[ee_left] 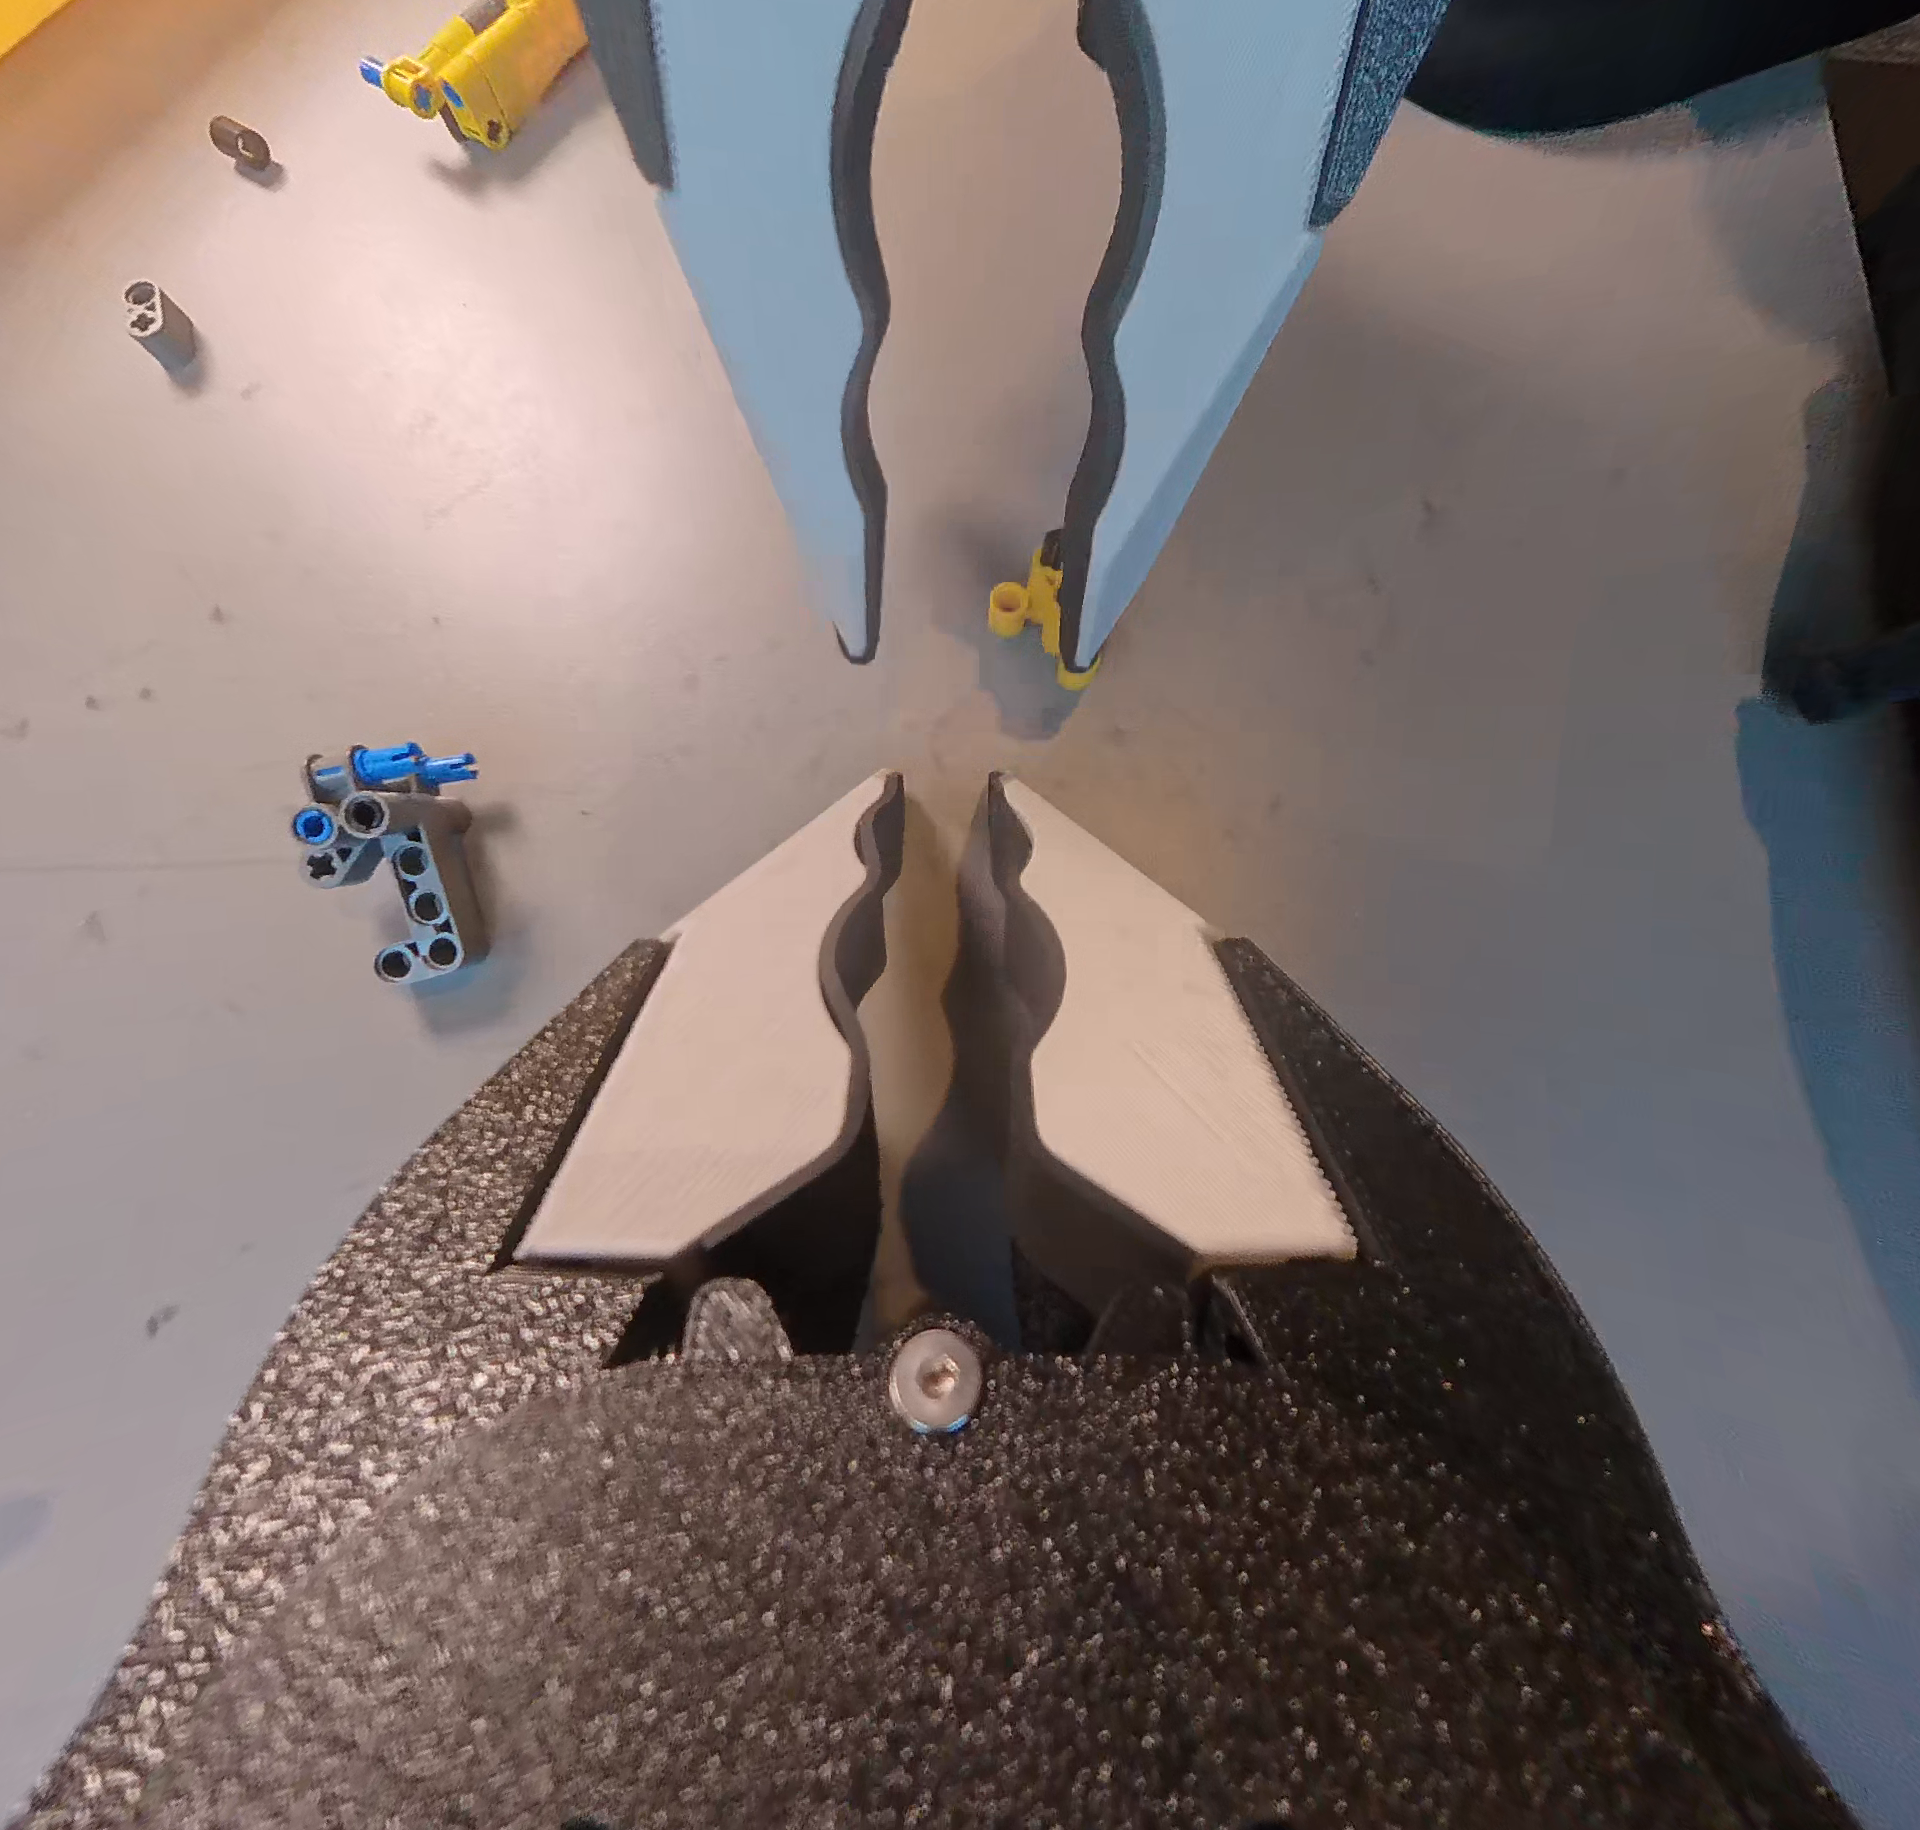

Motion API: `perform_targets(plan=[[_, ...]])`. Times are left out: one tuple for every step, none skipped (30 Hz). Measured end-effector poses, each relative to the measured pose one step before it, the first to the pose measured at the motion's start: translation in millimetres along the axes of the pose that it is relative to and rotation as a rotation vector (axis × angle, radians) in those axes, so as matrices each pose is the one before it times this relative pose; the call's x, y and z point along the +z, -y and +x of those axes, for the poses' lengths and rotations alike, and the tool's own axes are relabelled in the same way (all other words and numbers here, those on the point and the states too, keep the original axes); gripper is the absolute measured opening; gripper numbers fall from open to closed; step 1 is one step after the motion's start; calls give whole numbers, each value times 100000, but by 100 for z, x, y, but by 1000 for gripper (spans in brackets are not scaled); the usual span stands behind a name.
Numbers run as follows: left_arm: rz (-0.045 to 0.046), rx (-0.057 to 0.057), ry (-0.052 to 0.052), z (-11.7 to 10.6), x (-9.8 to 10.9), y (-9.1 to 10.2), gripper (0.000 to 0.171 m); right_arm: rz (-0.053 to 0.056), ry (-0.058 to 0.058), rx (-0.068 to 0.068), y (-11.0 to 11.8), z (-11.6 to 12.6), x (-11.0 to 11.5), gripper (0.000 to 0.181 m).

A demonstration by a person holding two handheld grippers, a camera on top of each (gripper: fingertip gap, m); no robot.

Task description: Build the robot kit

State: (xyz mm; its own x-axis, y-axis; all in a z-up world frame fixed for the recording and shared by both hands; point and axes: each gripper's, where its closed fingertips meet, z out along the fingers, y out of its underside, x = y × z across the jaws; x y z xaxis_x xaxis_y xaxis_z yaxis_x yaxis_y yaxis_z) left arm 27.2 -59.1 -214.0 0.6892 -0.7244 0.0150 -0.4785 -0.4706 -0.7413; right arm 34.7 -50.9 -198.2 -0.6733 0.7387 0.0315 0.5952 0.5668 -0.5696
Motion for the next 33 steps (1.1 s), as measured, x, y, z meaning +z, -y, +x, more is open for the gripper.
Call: perform_targets(plan=[[1,-20,-28,5,0,0,15,231,-162,428,-295,-180,-72,31],[2,-40,-45,-5,0,0,15,232,-487,875,-289,-99,-114,31],[14,-102,-123,10,1,2,15,1367,-797,841,-120,-57,-263,31],[15,-76,-163,14,-10,-7,16,1882,-460,1465,-28,-81,-404,31],[11,3,-135,19,1,2,16,1700,-510,1751,-19,-84,-478,31],[7,94,-72,25,-11,4,16,956,-498,1110,-105,-170,-453,31],[-3,201,77,3,1,0,17,-259,-736,594,-258,-221,-341,31],[-12,266,183,12,1,-1,17,-1017,-1058,23,-389,-240,-137,31],[-6,173,109,8,-5,-5,17,-1524,-862,-217,-469,-310,69,31],[6,-37,-128,6,0,1,17,-1006,-1583,-163,-341,-190,233,31],[31,-124,-524,54,-6,12,19,-454,-2536,587,-215,27,296,28],[46,-117,-557,58,-9,-3,20,-459,-2039,526,-181,74,288,24],[33,-61,-310,34,-16,2,20,824,-1047,-169,2,7,207,23],[-2,179,-30,27,7,5,20,1639,-188,499,140,18,137,21],[-37,496,121,40,-4,-9,21,941,1305,1078,109,-84,153,21],[-60,740,109,67,-3,-11,23,1045,972,419,188,-44,140,21],[-44,726,340,44,-11,-29,23,566,471,-459,168,14,127,20],[-28,455,321,31,-24,-24,23,-6,565,-1230,101,-17,131,12],[-11,233,-203,65,-53,-35,23,251,1972,-2017,137,-223,105,9],[76,115,-1471,225,-98,-54,26,536,3012,-2551,186,-332,42,9],[404,-214,-2600,349,-149,-31,25,1287,947,-2509,310,47,-25,9],[1356,-763,-2920,349,-240,118,27,2425,806,-2637,541,94,-161,9],[3273,-1497,-4165,483,-372,428,30,4585,1544,-3380,1001,-104,-327,9],[5567,-2592,-6181,723,-538,790,32,5895,1580,-4208,1341,-234,-437,9],[7362,-3432,-7117,807,-633,1079,34,6208,1291,-4828,1485,-221,-472,9],[7882,-3702,-6550,706,-628,1153,36,5331,900,-5033,1393,-157,-439,9],[6831,-3619,-6188,647,-544,1024,37,3770,-365,-4290,1156,103,-372,9],[5164,-3297,-5593,613,-414,797,36,2601,-777,-2727,905,276,-310,9],[4267,-2274,-4660,556,-277,687,32,2507,444,-397,765,176,-267,9],[4135,-949,-3906,571,-152,651,29,3331,1855,2515,714,51,-226,9],[3853,-193,-3240,549,-63,605,30,5363,3872,5045,847,-206,-246,9],[3319,15,-2733,501,-4,538,36,7576,4558,6584,1020,-273,-302,9],[3112,92,-2610,490,8,515,39,8190,3858,6108,982,-210,-310,9]])
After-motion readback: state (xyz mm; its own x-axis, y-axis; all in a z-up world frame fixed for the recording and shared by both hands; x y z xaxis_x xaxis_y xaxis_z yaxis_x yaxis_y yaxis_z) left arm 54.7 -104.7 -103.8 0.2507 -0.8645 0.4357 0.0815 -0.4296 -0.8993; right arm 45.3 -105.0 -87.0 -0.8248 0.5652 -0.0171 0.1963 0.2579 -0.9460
